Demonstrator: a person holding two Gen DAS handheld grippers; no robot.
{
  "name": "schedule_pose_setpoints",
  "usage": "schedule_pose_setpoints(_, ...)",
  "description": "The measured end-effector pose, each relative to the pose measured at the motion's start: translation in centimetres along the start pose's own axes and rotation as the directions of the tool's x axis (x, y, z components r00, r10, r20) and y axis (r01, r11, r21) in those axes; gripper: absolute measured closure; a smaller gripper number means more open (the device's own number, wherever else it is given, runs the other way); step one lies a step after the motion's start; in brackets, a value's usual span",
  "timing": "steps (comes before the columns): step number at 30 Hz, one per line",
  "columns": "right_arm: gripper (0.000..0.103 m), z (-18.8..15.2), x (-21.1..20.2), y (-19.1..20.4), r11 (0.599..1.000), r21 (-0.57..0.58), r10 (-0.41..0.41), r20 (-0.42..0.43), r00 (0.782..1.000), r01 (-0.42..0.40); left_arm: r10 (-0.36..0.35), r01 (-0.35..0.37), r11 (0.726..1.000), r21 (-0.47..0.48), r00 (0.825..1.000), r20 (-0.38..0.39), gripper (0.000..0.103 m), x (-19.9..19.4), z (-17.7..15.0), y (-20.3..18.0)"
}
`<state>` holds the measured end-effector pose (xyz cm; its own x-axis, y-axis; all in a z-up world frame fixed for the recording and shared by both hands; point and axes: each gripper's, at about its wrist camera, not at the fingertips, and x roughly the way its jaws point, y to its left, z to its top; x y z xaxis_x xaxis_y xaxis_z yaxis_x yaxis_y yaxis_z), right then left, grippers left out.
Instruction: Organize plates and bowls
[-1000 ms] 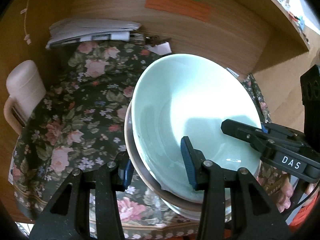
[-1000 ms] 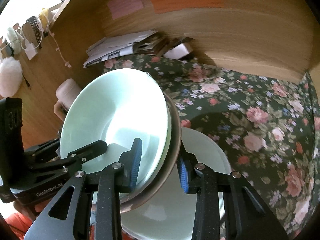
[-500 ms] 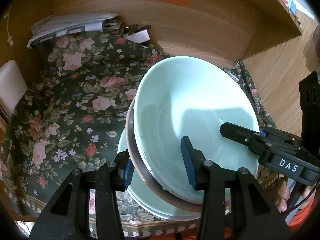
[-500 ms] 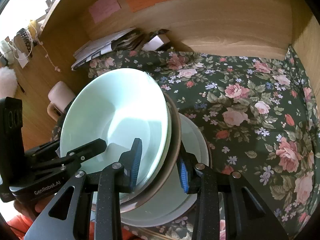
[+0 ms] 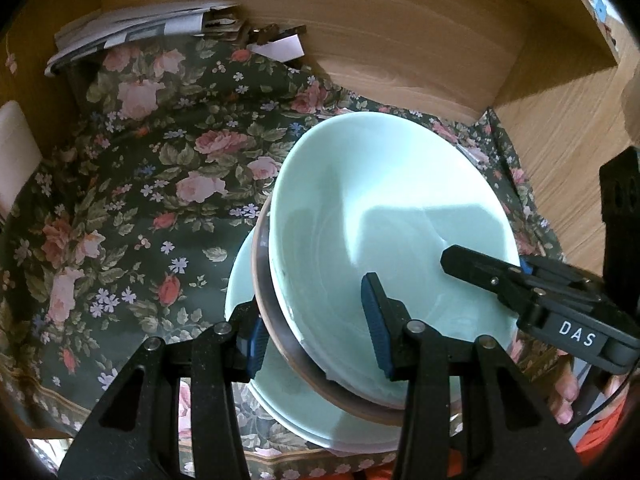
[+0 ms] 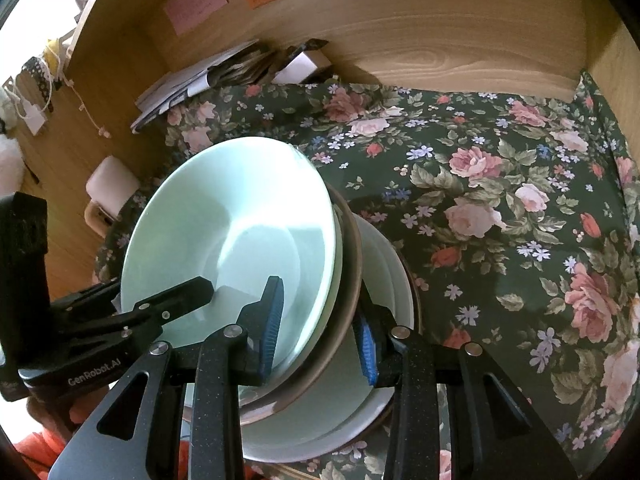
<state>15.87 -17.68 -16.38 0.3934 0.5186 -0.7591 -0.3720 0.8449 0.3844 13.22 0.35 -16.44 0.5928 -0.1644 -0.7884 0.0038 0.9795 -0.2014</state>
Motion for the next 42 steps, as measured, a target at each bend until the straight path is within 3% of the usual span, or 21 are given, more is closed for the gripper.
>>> schedule_pose_setpoints(3, 0.069, 0.1, 0.0, -0.3, 0.999, 0.017, 0.036, -0.001, 0.999, -0.036, -0.022, 0.022, 1.0, -0.017, 1.0, 0.015, 0.06, 0.0, 0.2, 0.4)
schedule_pose_setpoints(5, 0.069, 0.1, -0.4, -0.4, 0.999, 0.018, 0.035, 0.013, 0.999, -0.035, 0.0, 0.0, 1.0, -0.009, 0.999, 0.048, 0.06, -0.5, 0.2, 0.6)
schedule_pose_setpoints(9, 0.063, 0.2, -2.4, 0.5, 0.998, -0.046, -0.049, 0.086, 0.995, 0.053, 0.027, -0.027, 1.0, -0.004, 0.994, 0.103, 0.056, -2.0, 0.6, 1.0)
schedule_pose_setpoints(14, 0.061, 0.2, -6.1, 3.0, 0.985, -0.135, -0.08, 0.213, 0.974, 0.111, 0.054, -0.063, 0.997, 0.038, 0.975, 0.217, 0.055, -5.4, 1.0, 0.2)
schedule_pose_setpoints(17, 0.055, 0.0, -7.9, 4.8, 0.977, -0.177, -0.065, 0.279, 0.958, 0.118, 0.051, -0.072, 0.996, 0.061, 0.953, 0.3, 0.048, -7.9, 0.9, -0.5)
schedule_pose_setpoints(22, 0.042, -0.8, -10.9, 7.2, 0.968, -0.213, -0.037, 0.391, 0.92, 0.13, 0.049, -0.094, 0.992, 0.081, 0.897, 0.439, 0.035, -12.1, 0.4, -1.6)
schedule_pose_setpoints(26, 0.024, -1.6, -13.1, 8.5, 0.961, -0.221, -0.041, 0.483, 0.874, 0.167, 0.033, -0.098, 0.99, 0.1, 0.857, 0.514, 0.02, -14.8, -0.4, -2.5)
schedule_pose_setpoints(31, 0.013, -2.8, -15.1, 9.7, 0.952, -0.227, -0.045, 0.565, 0.824, 0.207, 0.015, -0.106, 0.987, 0.121, 0.808, 0.588, 0.008, -17.0, -1.8, -3.5)
schedule_pose_setpoints(35, 0.001, -3.8, -16.2, 10.3, 0.953, -0.211, -0.045, 0.611, 0.79, 0.218, 0.016, -0.109, 0.987, 0.115, 0.79, 0.613, 0.005, -17.9, -2.6, -3.9)
schedule_pose_setpoints(42, 0.0, -4.6, -16.9, 9.9, 0.955, -0.172, -0.079, 0.638, 0.766, 0.242, 0.024, -0.117, 0.988, 0.098, 0.753, 0.658, 0.001, -19.1, -3.7, -3.7)
